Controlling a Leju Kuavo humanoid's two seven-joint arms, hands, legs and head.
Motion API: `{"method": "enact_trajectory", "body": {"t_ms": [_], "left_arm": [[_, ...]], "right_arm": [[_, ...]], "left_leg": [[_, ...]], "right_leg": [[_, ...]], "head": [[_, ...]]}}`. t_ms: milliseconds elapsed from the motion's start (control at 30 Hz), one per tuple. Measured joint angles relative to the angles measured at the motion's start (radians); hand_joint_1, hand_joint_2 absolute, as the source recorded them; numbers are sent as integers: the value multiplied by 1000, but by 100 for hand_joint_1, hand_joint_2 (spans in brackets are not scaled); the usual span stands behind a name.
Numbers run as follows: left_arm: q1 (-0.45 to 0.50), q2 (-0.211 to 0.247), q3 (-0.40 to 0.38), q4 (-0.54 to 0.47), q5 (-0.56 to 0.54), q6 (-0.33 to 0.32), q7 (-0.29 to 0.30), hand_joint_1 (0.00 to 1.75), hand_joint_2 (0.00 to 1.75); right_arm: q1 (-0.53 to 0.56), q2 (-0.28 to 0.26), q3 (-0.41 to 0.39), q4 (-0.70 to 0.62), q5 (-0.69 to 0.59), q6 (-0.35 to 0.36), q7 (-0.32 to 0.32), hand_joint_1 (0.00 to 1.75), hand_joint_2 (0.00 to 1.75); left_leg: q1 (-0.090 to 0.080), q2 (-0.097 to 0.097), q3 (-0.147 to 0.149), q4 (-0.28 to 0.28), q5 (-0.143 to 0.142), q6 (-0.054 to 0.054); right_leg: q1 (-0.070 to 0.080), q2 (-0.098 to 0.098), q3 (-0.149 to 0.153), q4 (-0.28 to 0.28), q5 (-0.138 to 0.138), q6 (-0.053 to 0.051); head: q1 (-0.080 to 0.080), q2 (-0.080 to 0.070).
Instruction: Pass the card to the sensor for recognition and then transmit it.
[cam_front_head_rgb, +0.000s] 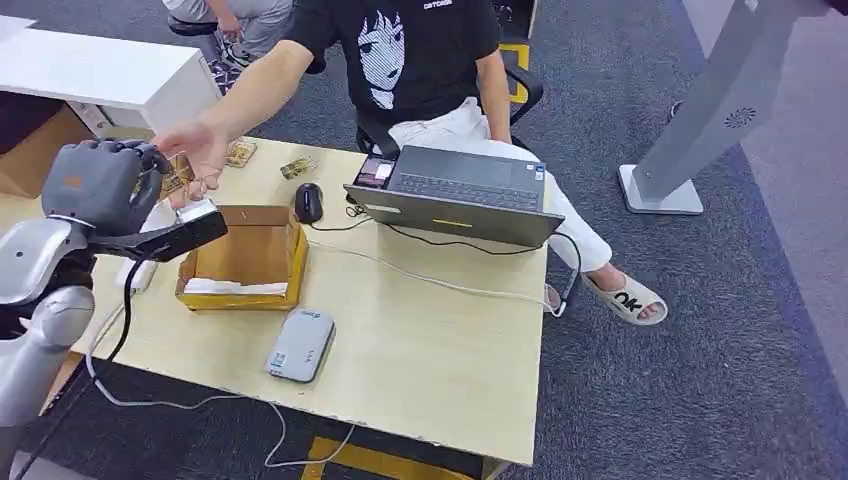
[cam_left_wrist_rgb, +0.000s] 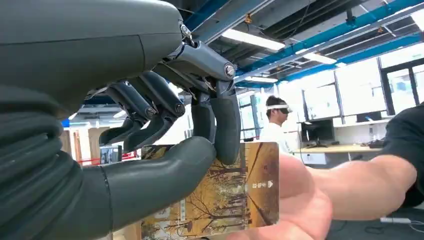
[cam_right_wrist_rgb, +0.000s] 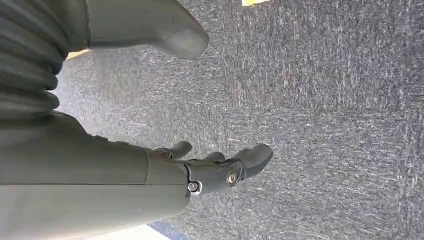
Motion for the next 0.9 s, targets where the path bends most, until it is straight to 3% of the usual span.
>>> {"method": "enact_trajectory", "body": {"t_ms": [233, 267, 300, 600, 833, 900], "left_arm": [[-7, -11, -11, 0, -2, 0, 0, 175, 175], [-7, -12, -13, 0, -3, 0, 0, 49, 175], [-7, -14, -13, 0, -3, 0, 0, 0, 175], [-6, -48, -23, 0, -25, 33, 12, 0, 175], [21, -54, -23, -6, -12, 83, 10, 0, 175], [56, -50, -18, -36, -5, 128, -3, 0, 175]], "right_arm": [[0, 0, 4, 0, 0, 0, 0, 0, 175], [0, 0, 4, 0, 0, 0, 0, 0, 175], [0, 0, 4, 0, 0, 0, 0, 0, 175], [0, 0, 4, 0, 3, -1, -2, 0, 175], [0, 0, 4, 0, 4, -1, -2, 0, 175], [0, 0, 3, 0, 1, -1, -1, 0, 175]], "left_leg": [[0, 0, 0, 0, 0, 0], [0, 0, 0, 0, 0, 0], [0, 0, 0, 0, 0, 0], [0, 0, 0, 0, 0, 0], [0, 0, 0, 0, 0, 0], [0, 1, 0, 0, 0, 0]], "right_leg": [[0, 0, 0, 0, 0, 0], [0, 0, 0, 0, 0, 0], [0, 0, 0, 0, 0, 0], [0, 0, 1, 0, 0, 0], [0, 0, 3, 0, 0, 0], [0, 1, 2, 0, 0, 0]], "head": [[0, 0], [0, 0], [0, 0], [0, 0], [0, 0], [0, 0]]}}
